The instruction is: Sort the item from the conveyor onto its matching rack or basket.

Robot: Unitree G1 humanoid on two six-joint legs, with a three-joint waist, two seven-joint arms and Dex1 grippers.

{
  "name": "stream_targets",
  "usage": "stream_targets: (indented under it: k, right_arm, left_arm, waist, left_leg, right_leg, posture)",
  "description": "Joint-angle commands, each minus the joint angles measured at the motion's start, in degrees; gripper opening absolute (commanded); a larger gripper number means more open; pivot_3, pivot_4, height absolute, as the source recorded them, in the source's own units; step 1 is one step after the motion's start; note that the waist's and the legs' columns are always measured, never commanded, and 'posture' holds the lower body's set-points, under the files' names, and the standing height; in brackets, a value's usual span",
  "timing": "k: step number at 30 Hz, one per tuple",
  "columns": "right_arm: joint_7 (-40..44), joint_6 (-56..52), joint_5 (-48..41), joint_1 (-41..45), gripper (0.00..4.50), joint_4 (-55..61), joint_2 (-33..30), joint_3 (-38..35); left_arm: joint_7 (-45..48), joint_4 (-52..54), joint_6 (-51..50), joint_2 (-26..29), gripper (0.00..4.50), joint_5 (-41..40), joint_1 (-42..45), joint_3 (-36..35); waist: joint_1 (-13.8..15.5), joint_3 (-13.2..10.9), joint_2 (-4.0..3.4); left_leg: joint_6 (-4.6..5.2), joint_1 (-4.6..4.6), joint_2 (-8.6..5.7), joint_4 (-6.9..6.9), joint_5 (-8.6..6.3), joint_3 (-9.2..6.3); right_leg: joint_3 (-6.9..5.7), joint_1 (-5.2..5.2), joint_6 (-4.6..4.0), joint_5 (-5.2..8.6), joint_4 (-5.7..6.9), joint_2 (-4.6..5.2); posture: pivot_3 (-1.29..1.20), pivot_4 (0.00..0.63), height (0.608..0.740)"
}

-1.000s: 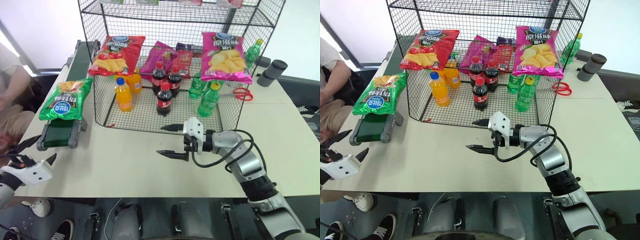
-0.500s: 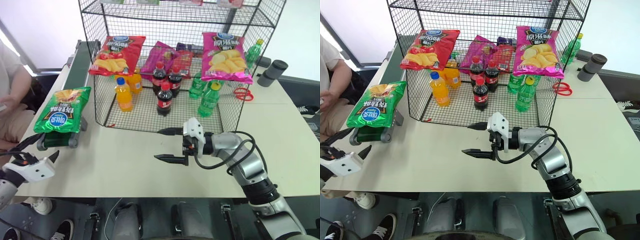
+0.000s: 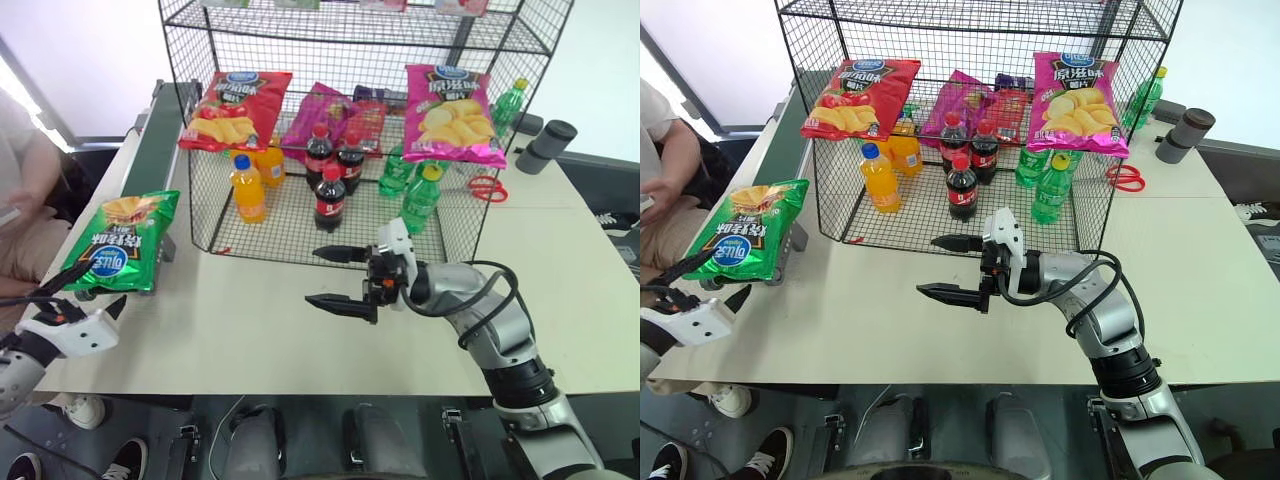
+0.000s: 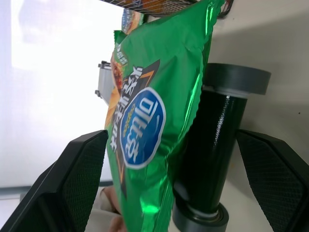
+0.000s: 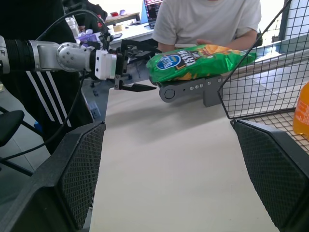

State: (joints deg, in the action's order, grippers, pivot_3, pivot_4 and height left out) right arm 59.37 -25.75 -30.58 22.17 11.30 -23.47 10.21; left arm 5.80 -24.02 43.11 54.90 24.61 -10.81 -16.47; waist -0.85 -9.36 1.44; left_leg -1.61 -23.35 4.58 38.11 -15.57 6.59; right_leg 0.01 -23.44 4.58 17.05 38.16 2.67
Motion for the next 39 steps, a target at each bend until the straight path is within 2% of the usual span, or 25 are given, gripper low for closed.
stream_targets:
  k: [1, 4, 6, 11, 16, 19, 24, 26, 28, 30, 32, 33, 36, 39]
  right_arm:
    - [-0.1, 1.4, 0.0, 0.3, 4.43, 1.5, 0.2, -0.6]
    - [-0.3, 1.7, 0.3, 0.4, 4.5, 1.4, 0.1, -0.6]
    - [-0.1, 2.3, 0.9, 0.3, 4.5, 1.2, -0.1, -0.4]
    - [-0.1, 2.8, 1.4, 0.8, 4.5, 0.1, -0.4, -1.1]
    - [0.0, 3.9, 2.2, 0.6, 4.5, -0.4, -0.5, -0.9]
    - [0.0, 4.0, 2.3, 0.3, 4.5, -0.5, -0.6, -1.0]
    - [0.2, 5.6, 3.1, 0.0, 4.5, -1.7, -1.1, -1.6]
    - [0.5, 6.1, 3.2, 0.2, 4.5, -2.8, -1.3, -1.9]
    - [1.0, 6.9, 3.4, 0.4, 4.5, -3.7, -1.6, -2.1]
    - [1.9, 7.2, 3.1, 0.4, 4.5, -4.2, -2.4, -2.6]
    - [2.9, 6.8, 1.9, 0.4, 4.5, -5.1, -3.7, -4.1]
    - [3.7, 5.5, 0.7, 0.4, 4.5, -5.4, -4.5, -5.0]
    - [6.7, -2.8, -6.7, -1.0, 4.5, -3.1, -8.4, -8.7]
    - [8.5, -10.3, -13.6, -2.8, 4.5, -1.5, -11.9, -12.1]
  left_arm:
    - [-0.5, 1.3, -0.1, 0.4, 4.5, -0.3, 0.8, 0.4]
    - [0.1, 1.1, 0.0, 0.5, 3.66, -0.9, 1.3, 1.1]
    - [0.2, 1.1, -0.1, 0.7, 2.76, -1.1, 1.3, 1.3]
    - [0.2, 2.2, -1.0, 0.7, 0.12, -1.3, 1.0, 1.1]
    - [0.6, 4.7, -1.4, 1.2, 0.01, -3.1, -0.5, -0.9]
    - [3.7, 7.6, -0.8, 1.5, 0.01, -9.0, -2.8, -3.2]
    - [23.8, 23.9, -3.3, 6.0, 0.01, -38.6, -11.6, -8.1]
    - [31.6, 32.1, -10.3, 6.7, 0.01, -52.7, -15.0, -10.6]
    - [38.9, 39.1, -16.4, 7.0, 0.01, -62.8, -17.9, -13.2]
    - [43.6, 43.9, -22.4, 6.6, 0.01, -69.5, -19.5, -15.9]
    - [47.5, 49.2, -31.9, 6.2, 0.01, -79.5, -21.9, -18.3]
    - [49.3, 51.2, -34.6, 5.8, 0.01, -81.4, -22.4, -18.6]
    - [49.0, 53.8, -43.9, 5.9, 0.01, -88.5, -18.1, -15.2]
    - [49.7, 53.5, -52.0, 4.3, 0.01, -95.2, -8.7, -8.5]
  waist:
    - [0.0, 0.0, 0.0]
    - [0.0, 0.0, 0.0]
    - [0.0, 0.0, 0.0]
    - [0.0, 0.0, 0.0]
    - [0.0, 0.0, 0.0]
    - [-0.1, 0.0, 0.0]
    - [-0.1, 0.0, 0.07]
    - [-0.1, 0.0, 0.05]
    - [-0.1, 0.0, 0.03]
    - [-0.2, 0.0, 0.02]
    - [-0.3, 0.0, 0.0]
    - [-0.3, 0.0, -0.01]
    - [0.2, -0.1, -0.09]
    - [0.4, -0.1, -0.11]
  left_leg:
    - [0.0, 0.0, 0.0, 0.0, 0.0, 0.0]
    - [0.0, 0.0, 0.0, 0.0, 0.0, 0.0]
    - [0.0, 0.0, 0.0, 0.0, 0.0, 0.0]
    - [0.0, 0.0, 0.0, 0.0, 0.0, 0.0]
    - [0.0, 0.0, 0.0, 0.0, 0.0, 0.0]
    - [0.0, 0.0, 0.01, 0.0, 0.0, 0.0]
    - [-0.01, -0.02, 0.06, 0.0, 0.0, -0.06]
    - [-0.01, 0.0, 0.06, 0.0, 0.0, -0.14]
    - [-0.01, 0.02, 0.06, 0.0, 0.0, -0.16]
    - [-0.02, 0.03, 0.05, 0.01, 0.0, -0.17]
    - [-0.02, 0.03, 0.03, 0.01, 0.0, -0.1]
    - [-0.02, 0.04, 0.01, 0.01, 0.01, -0.08]
    - [-0.02, 0.05, -0.1, 0.01, 0.01, -0.08]
    - [-0.03, 0.08, -0.15, 0.05, 0.02, -0.18]
  right_leg:
    - [0.0, 0.0, 0.0, 0.0, 0.0, 0.0]
    - [0.0, 0.0, 0.0, 0.0, 0.0, -0.01]
    - [0.0, 0.0, 0.0, 0.0, 0.0, -0.01]
    - [0.0, 0.0, 0.0, 0.0, 0.0, -0.02]
    - [0.0, 0.0, 0.0, 0.0, 0.0, -0.01]
    - [0.0, 0.0, 0.0, 0.0, 0.0, 0.0]
    - [0.02, -0.01, -0.01, 0.0, -0.01, 0.05]
    - [0.02, 0.03, -0.02, 0.0, -0.03, 0.13]
    - [0.03, 0.04, -0.02, 0.0, -0.02, 0.13]
    - [0.03, 0.07, -0.03, 0.0, -0.03, 0.02]
    - [0.03, 0.06, -0.03, 0.0, -0.02, -0.06]
    - [0.04, 0.07, -0.03, 0.0, -0.03, -0.09]
    - [0.04, 0.1, -0.02, 0.0, -0.05, -0.11]
    - [0.01, 0.21, -0.04, 0.01, -0.05, -0.14]
  posture:
    - [0.0, 0.15, 0.74]
    - [0.0, 0.15, 0.74]
    - [0.0, 0.15, 0.74]
    - [0.0, 0.15, 0.74]
    - [0.0, 0.15, 0.74]
    - [0.0, 0.15, 0.74]
    - [0.0, 0.15, 0.74]
    - [0.0, 0.15, 0.74]
    - [0.0, 0.15, 0.74]
    - [0.0, 0.15, 0.74]
    - [0.0, 0.15, 0.74]
    - [0.0, 0.15, 0.74]
    - [0.0, 0.15, 0.74]
    - [0.0, 0.15, 0.74]
